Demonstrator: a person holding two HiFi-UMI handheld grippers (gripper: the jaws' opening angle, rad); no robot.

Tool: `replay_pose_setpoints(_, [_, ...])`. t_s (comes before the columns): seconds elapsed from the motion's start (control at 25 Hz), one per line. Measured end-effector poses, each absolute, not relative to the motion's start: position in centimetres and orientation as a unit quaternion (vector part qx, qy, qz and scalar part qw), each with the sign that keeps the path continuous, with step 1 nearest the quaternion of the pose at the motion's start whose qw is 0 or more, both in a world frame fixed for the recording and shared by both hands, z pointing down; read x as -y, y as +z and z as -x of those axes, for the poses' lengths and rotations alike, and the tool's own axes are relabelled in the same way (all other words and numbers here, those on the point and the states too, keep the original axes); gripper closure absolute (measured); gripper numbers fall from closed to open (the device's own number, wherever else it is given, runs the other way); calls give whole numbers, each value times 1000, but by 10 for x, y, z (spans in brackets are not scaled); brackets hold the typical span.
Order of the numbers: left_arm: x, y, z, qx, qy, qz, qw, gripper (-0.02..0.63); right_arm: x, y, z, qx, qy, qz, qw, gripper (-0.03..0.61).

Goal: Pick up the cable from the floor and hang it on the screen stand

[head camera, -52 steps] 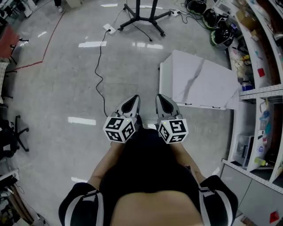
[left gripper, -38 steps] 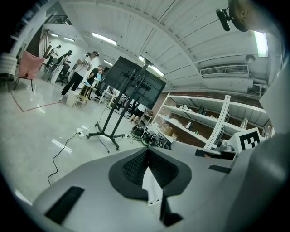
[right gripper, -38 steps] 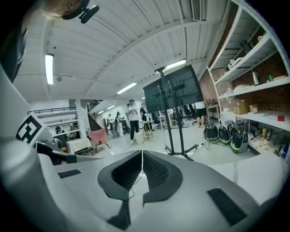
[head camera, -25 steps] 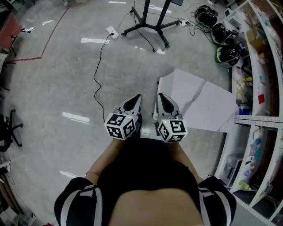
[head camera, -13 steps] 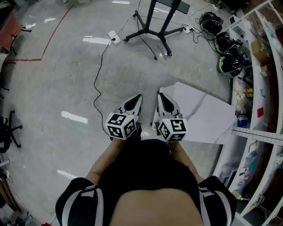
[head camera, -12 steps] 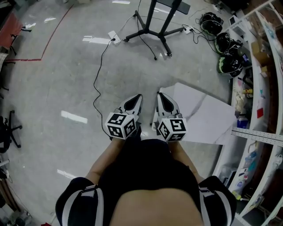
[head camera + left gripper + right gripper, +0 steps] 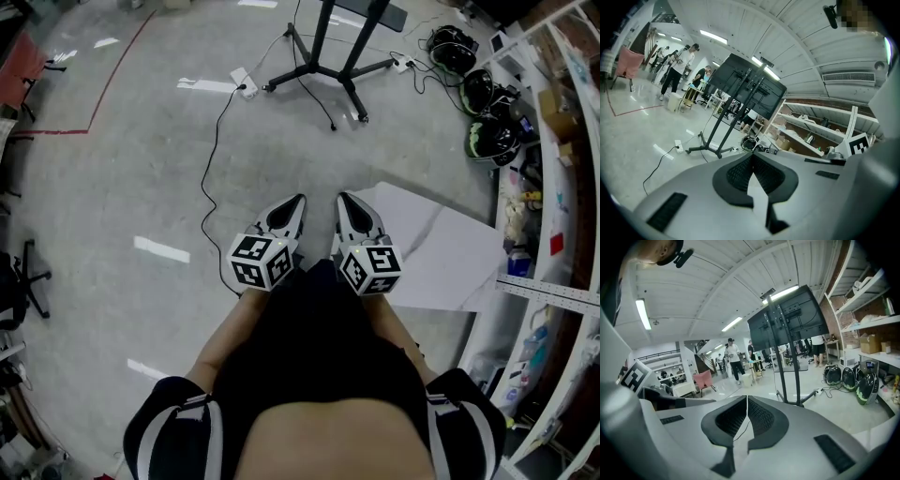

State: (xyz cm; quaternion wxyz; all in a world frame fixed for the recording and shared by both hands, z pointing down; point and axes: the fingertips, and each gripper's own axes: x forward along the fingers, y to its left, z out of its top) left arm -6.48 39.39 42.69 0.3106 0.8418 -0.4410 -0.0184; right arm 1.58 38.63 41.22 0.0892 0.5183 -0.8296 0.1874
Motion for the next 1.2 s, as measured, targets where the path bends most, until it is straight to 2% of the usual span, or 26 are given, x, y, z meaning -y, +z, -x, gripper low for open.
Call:
replay_pose_setpoints(0.64, [-384, 424, 63, 445, -25, -838, 315, 607, -359, 411, -33, 827, 184, -525, 86, 552])
replay_pose_setpoints(1.2, [-292, 431, 59, 470, -14, -823, 319, 607, -255, 414, -31, 845, 189, -493, 84, 552])
